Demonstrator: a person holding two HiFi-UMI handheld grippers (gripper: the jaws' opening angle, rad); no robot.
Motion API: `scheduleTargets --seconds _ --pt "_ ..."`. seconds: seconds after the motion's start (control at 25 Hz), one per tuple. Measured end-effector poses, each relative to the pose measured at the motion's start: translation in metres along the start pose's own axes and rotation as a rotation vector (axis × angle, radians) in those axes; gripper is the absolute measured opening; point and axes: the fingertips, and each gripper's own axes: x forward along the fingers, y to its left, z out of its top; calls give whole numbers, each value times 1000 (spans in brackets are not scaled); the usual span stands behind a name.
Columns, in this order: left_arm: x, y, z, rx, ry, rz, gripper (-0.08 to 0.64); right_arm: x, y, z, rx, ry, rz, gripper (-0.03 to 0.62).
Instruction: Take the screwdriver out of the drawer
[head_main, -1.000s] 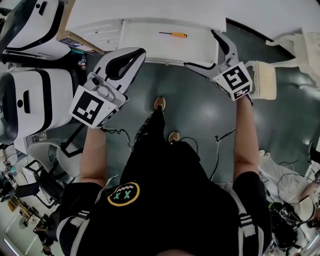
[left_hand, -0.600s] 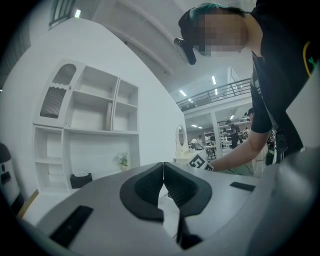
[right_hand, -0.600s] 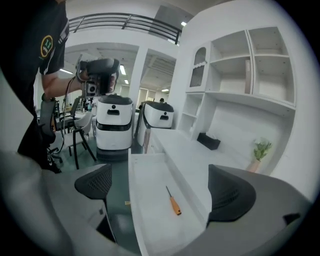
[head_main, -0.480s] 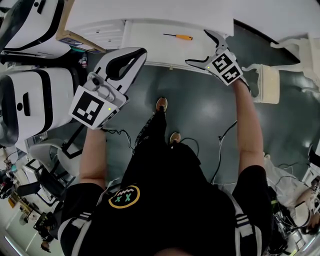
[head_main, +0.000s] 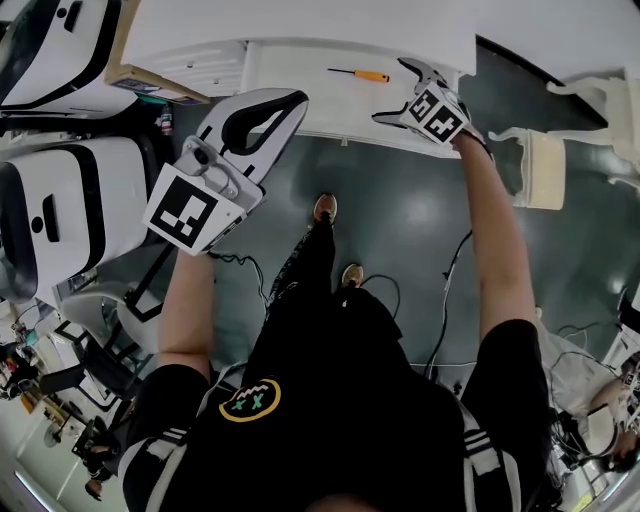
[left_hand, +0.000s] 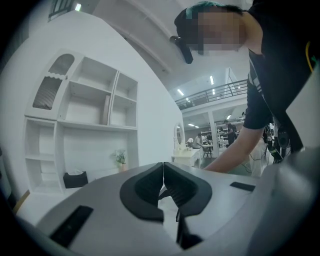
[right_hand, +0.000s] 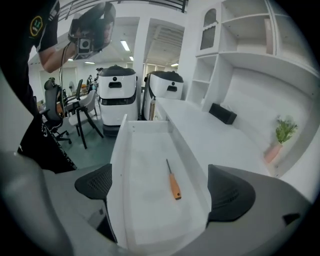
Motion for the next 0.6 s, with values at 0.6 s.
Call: scheduleTargets --seconds 0.6 --pt "3 7 -4 -81 25 18 20 75 -20 -52 -24 196 104 581"
